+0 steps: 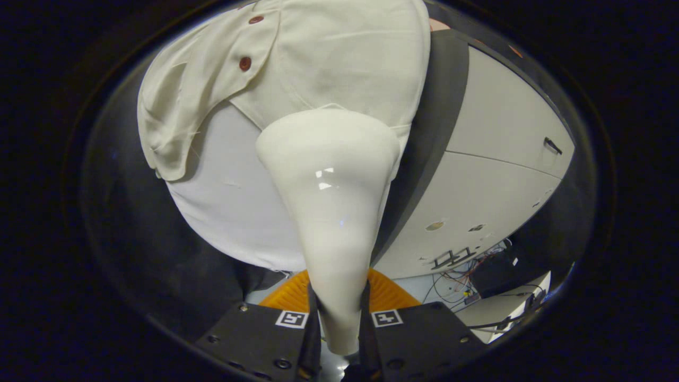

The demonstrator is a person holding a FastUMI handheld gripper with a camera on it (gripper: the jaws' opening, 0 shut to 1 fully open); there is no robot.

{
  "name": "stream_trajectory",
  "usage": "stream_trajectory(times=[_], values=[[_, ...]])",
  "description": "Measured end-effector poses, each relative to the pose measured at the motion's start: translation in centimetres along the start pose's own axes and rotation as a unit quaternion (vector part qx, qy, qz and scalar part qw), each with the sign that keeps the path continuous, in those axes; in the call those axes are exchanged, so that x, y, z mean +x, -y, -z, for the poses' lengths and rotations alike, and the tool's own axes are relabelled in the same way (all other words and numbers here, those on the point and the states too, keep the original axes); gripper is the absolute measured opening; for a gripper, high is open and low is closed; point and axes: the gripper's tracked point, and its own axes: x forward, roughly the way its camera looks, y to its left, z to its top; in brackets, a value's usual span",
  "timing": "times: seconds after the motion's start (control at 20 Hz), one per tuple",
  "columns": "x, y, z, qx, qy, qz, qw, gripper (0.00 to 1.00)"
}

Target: Iron the clothes twice with a garment steamer, once on the left side and once on the right side.

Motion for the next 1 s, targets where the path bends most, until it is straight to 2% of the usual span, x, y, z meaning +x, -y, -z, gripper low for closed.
stream_trajectory(times=[0.35,1.0], values=[[-2.4,-0.4,0.2,0.012,0.015,-0.015,1.0,0.29],[-9.6,2.2,-5.1,0.059,0.108,0.009,0.992,0.29]])
